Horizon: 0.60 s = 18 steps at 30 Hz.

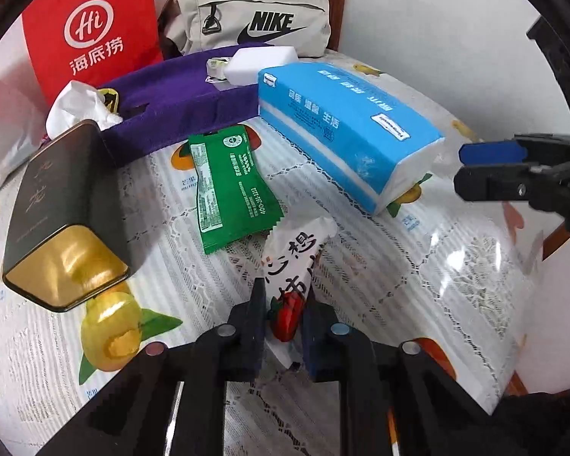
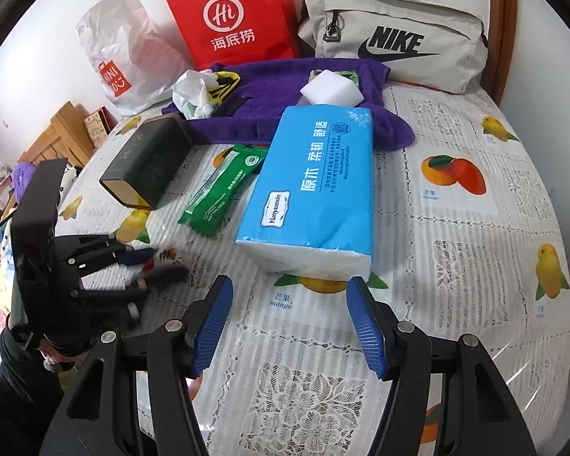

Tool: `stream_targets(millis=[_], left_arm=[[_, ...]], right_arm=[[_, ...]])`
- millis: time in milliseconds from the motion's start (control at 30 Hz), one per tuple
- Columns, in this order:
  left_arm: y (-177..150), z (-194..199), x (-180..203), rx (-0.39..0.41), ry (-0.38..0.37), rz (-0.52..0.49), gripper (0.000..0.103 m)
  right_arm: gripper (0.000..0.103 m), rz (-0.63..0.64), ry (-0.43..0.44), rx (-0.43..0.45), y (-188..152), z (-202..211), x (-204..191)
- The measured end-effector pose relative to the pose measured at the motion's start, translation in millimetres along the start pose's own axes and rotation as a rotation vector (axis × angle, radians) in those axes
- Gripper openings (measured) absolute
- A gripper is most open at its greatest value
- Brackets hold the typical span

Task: Organize soft objects
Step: 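Lift the snack packet with the left tool while the right tool grasps the green packet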

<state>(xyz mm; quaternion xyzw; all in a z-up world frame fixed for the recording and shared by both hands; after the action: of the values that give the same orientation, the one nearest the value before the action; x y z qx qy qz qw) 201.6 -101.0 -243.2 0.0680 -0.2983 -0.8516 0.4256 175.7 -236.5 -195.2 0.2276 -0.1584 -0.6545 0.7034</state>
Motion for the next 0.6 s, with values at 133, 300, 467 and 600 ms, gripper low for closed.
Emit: stream_targets(millis=[133, 300, 467, 600], left_arm=[[-4.6, 5.0, -7.4, 0.01, -0.003, 0.025, 0.014], [-17.6, 22.3, -26.8, 0.018, 0.032, 0.084, 0.014], [-39.8, 43.3, -60.6, 0.015, 0.107, 0.165, 0.014], [-53.0, 59.0, -86.0, 0.027, 0.155, 0.23, 0.014]], right_arm=[[0.062, 0.011, 0.005, 0.001, 0.1, 2.1, -7.0], [0.062, 0.039, 0.027, 0.009, 4.1, 3.5, -25.6], [0.062, 0.112, 0.041, 0.019, 12.3, -5.3, -64.8], [0.062, 0.156, 0.025, 0.036, 22.7, -18.0, -94.7]])
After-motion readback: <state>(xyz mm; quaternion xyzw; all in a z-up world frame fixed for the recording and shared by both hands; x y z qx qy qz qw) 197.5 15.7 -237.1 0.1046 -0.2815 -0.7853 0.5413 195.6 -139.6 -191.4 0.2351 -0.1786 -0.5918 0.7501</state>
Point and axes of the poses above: each gripper's, at about its wrist camera, not at the fingertips, and z roughly against the way its jaws point, x to its right, y to its top, the point moved 7 cm from there along -z, roughly the way its jaws point, and after that the axes turned 7 degrees about -y, right-handed, at the moved point
